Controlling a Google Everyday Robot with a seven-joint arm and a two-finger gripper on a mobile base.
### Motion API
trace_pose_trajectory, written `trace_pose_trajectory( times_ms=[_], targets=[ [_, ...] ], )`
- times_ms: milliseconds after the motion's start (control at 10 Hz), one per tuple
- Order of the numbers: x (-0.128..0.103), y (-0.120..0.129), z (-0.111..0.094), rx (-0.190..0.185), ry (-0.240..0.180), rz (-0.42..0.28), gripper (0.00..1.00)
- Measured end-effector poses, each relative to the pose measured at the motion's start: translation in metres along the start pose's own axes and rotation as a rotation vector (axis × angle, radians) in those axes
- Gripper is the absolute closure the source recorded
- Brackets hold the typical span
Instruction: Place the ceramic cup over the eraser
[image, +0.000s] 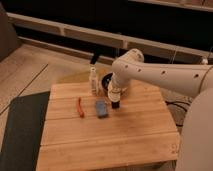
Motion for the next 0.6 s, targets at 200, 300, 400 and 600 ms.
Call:
trace_pose_trajectory(
  times_ms=[200, 300, 400, 600],
  targets=[
    [0.004, -0.005, 0.009, 0.016, 0.026, -0.006, 1.00],
    [0.009, -0.008, 0.016, 0.023, 0.047, -0.009, 1.00],
    [0.016, -0.008, 0.024, 0.024, 0.076, -0.008, 1.00],
    [0.025, -0.005, 0.035, 0.022, 0.114, -0.005, 1.00]
  ],
)
